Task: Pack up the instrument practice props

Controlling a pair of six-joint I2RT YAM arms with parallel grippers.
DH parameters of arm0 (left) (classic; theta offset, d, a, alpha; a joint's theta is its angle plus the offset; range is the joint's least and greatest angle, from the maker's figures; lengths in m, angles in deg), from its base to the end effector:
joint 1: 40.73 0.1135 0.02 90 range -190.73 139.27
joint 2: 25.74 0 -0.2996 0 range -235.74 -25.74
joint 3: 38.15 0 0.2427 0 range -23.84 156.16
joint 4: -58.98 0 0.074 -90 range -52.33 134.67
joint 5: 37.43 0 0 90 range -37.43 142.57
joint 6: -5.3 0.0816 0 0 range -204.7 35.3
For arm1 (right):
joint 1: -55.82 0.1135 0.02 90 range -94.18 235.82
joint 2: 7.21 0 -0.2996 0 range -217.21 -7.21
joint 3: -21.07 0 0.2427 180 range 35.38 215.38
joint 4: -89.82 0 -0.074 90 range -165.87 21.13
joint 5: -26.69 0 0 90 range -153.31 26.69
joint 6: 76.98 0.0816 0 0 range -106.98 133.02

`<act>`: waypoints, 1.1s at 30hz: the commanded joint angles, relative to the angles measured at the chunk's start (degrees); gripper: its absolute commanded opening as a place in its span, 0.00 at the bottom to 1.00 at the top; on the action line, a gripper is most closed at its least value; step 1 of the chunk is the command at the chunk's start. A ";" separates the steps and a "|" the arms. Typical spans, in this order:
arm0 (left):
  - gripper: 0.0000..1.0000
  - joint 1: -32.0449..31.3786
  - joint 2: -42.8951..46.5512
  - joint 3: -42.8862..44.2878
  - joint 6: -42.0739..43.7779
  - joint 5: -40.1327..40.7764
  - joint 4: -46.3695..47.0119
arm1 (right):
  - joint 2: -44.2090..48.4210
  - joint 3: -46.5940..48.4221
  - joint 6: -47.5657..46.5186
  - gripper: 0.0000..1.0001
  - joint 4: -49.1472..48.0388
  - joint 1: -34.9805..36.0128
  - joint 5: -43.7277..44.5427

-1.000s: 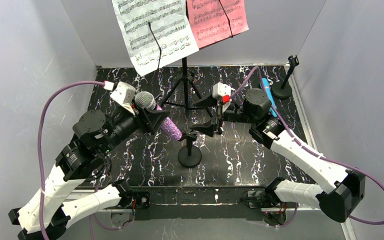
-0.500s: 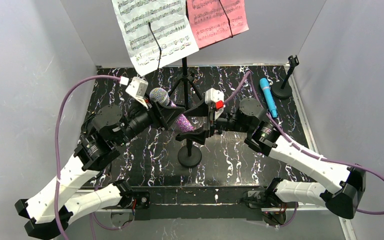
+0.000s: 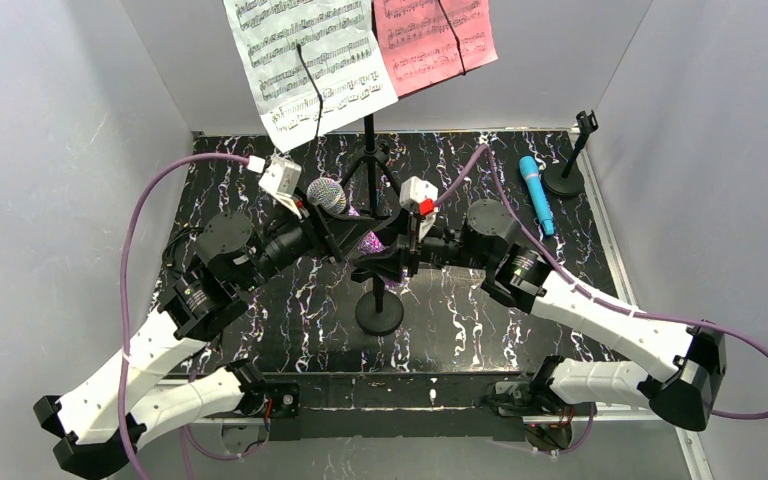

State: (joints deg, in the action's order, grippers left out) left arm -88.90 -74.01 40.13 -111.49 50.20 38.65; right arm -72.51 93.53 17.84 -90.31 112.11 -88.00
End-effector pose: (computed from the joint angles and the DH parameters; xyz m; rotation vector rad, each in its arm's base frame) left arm 0.1202 -0.1394 0.4846 0.3135 1.4631 -1.1032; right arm 0.1285 0.2540 0.4347 -1.0015 1.2064 1.1656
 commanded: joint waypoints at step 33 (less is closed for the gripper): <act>0.98 0.05 23.39 -19.13 10.75 26.70 -15.93 | 3.16 -0.52 -11.58 0.01 33.05 -19.90 33.00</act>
State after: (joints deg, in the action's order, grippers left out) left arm -88.94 -51.57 24.02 -101.02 71.83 23.00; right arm -67.57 92.96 8.48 -55.27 96.84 -59.17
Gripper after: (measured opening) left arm 0.981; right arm 0.510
